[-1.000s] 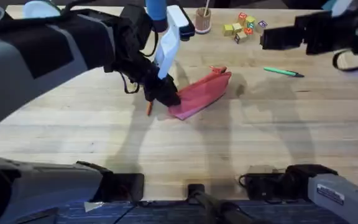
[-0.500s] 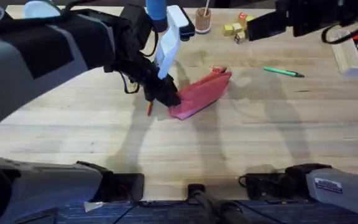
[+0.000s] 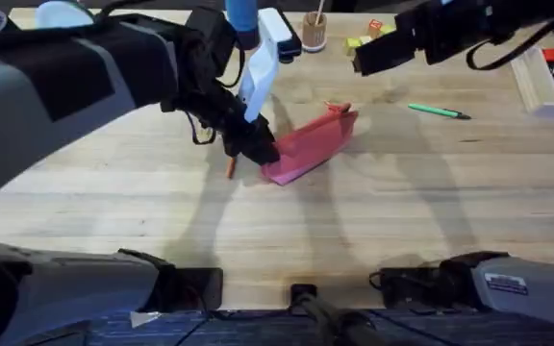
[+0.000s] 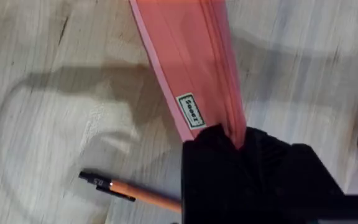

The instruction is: Unzip the bag, pick up the pens from the table one at a time and place them inside, then zip the bag closed.

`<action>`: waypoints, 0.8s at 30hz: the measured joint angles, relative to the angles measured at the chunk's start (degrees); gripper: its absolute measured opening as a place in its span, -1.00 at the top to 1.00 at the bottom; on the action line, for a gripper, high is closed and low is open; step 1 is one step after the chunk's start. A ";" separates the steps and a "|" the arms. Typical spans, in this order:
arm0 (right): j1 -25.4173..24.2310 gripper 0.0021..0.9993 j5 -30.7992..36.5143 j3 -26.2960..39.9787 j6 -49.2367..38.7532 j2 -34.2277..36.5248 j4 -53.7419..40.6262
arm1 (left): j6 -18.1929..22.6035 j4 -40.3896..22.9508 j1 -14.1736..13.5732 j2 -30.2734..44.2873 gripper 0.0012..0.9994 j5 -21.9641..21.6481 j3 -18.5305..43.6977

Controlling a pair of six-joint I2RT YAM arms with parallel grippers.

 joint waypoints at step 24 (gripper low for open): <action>0.00 -1.00 -0.53 0.00 7.11 0.00 0.18 | 0.00 0.00 0.00 0.00 0.92 0.00 0.00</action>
